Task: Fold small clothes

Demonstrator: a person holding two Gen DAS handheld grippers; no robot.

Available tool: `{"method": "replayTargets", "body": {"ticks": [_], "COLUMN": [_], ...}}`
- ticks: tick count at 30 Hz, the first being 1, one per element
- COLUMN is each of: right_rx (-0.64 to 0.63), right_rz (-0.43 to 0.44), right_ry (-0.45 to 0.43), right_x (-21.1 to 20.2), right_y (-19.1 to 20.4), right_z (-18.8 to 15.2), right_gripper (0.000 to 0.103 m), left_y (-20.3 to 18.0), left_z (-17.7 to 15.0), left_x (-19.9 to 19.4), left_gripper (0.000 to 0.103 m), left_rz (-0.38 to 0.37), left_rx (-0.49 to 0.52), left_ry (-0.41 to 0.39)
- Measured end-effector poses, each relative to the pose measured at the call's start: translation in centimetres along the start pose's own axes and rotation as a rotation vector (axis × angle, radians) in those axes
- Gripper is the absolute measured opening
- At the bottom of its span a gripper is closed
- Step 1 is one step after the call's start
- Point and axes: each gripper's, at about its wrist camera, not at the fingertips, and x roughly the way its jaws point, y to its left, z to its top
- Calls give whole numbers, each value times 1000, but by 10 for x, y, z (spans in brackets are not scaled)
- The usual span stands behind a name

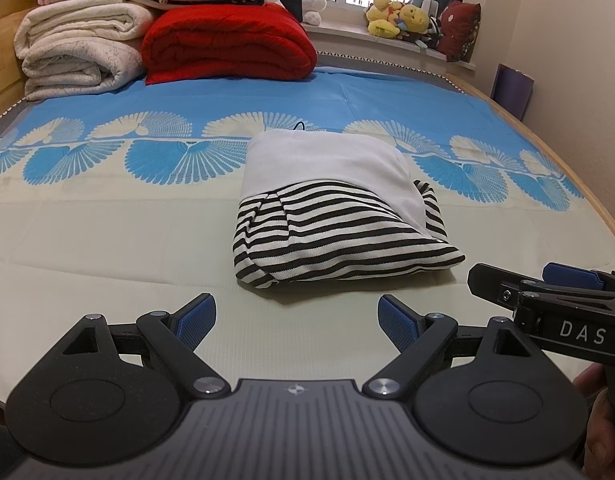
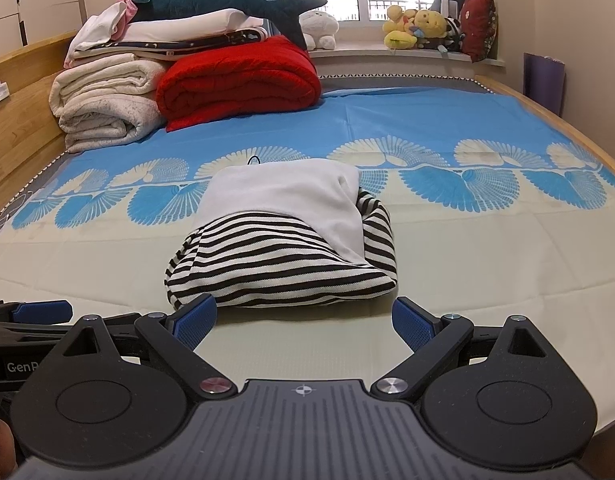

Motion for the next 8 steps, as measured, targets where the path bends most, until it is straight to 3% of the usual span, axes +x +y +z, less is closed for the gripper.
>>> {"method": "replayTargets", "body": {"ticks": [8], "right_rx": [2], "right_rz": [0], "right_ry": [0], "right_x": [1], "right_y": [1], "right_z": [-2], "right_gripper": [95], "left_y": [1], "left_z": [0], "left_x": [0], "left_gripper": [91], "left_rz": [0], "left_rx": [-2], "left_ry": [2]}}
